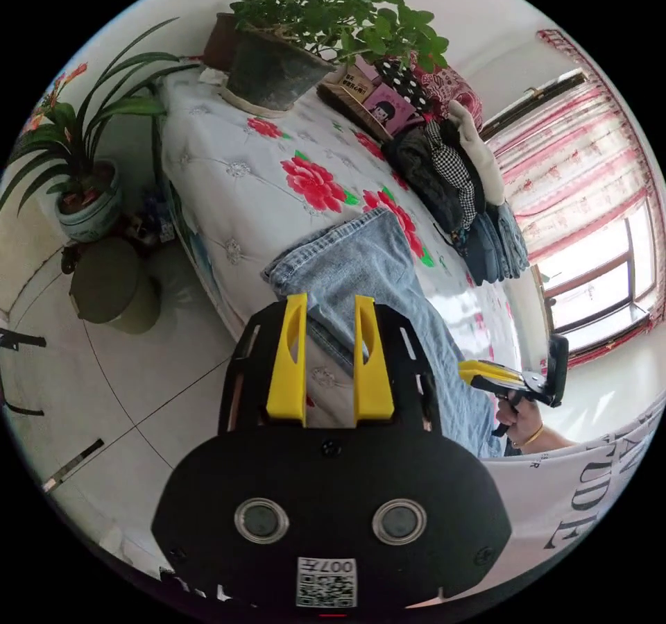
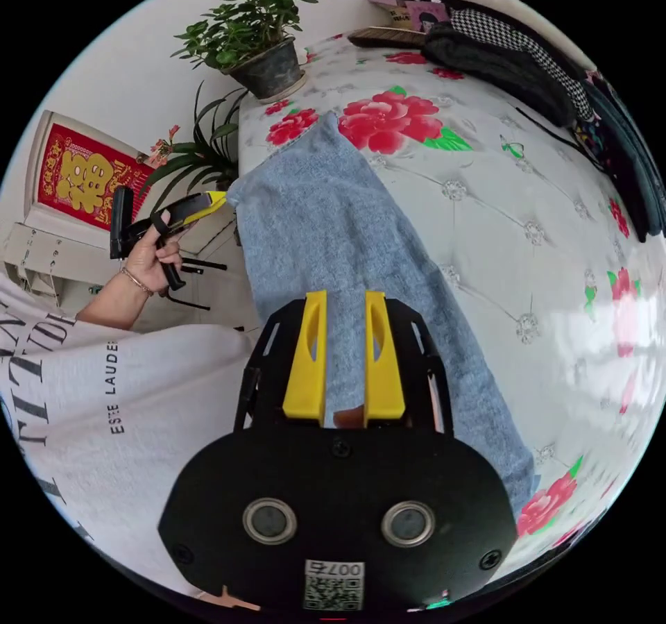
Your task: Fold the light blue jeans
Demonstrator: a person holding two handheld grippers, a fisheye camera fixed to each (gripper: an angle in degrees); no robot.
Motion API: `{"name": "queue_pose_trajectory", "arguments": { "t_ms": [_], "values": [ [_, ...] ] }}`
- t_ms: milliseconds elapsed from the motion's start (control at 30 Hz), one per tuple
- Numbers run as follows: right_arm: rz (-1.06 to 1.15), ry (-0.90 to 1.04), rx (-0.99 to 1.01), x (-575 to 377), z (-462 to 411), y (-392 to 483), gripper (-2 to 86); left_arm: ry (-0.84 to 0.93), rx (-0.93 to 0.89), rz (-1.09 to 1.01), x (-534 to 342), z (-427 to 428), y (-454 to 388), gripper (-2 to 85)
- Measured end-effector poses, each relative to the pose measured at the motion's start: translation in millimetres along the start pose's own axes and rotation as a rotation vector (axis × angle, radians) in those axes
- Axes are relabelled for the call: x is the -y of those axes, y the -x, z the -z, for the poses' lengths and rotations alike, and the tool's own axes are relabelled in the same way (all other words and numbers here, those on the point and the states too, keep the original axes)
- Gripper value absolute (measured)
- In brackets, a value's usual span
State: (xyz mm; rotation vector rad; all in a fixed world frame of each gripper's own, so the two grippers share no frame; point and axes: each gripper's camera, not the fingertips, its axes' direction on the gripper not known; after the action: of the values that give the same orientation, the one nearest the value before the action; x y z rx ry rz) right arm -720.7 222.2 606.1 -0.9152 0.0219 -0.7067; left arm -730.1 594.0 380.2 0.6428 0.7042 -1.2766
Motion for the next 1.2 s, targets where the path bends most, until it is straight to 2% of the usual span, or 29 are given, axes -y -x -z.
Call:
{"name": "queue_pose_trajectory", "arguments": {
  "t_ms": [133,200,267,400,533,633,667,700,767,833,867,900,1000,1200],
  "values": [
    [-0.054,0.034,0.016,-57,11,-11,4.7,-0.004,-0.007,0.072,14,1,3,13.4],
    [-0.091,0.009,0.015,-76,20,-18,4.8,-0.071,0.042,0.122,20,14,6,14.1],
    [-0.146,-0.029,0.021,-101,30,-29,4.8,-0.111,0.003,0.156,25,19,14,14.3],
    [-0.199,-0.054,0.039,-137,36,-43,4.8,0.036,-0.041,0.237,56,-14,35,14.5],
    [-0.192,-0.045,0.025,-173,45,-45,4.2,0.09,0.119,0.253,86,-21,22,7.4],
    [-0.222,-0.093,0.003,-204,57,-53,3.1,-0.023,0.021,0.157,97,-7,1,2.5],
    [-0.244,-0.107,-0.007,-216,60,-58,2.6,-0.103,0.014,0.05,97,5,-16,1.3],
    [-0.257,-0.113,-0.012,-223,62,-62,2.4,-0.158,0.102,-0.071,93,13,-34,0.3],
    [-0.324,-0.14,-0.015,-250,64,-76,1.5,-0.184,0.221,-0.163,85,0,-38,0.0],
    [-0.372,-0.165,0.003,-268,63,-87,1.0,-0.078,0.252,-0.069,83,-33,-8,0.3],
    [-0.398,-0.169,0.019,-277,60,-93,0.9,0.031,0.252,0.064,84,-50,18,1.4],
    [-0.41,-0.166,0.026,-281,58,-96,0.8,0.028,0.191,0.149,81,-52,36,3.0],
    [-0.437,-0.174,0.009,-298,55,-102,0.7,-0.1,0.081,0.21,66,-42,51,7.2],
    [-0.476,-0.179,0.043,-319,38,-118,0.6,-0.054,-0.11,0.258,53,-71,59,16.9]
  ]
}}
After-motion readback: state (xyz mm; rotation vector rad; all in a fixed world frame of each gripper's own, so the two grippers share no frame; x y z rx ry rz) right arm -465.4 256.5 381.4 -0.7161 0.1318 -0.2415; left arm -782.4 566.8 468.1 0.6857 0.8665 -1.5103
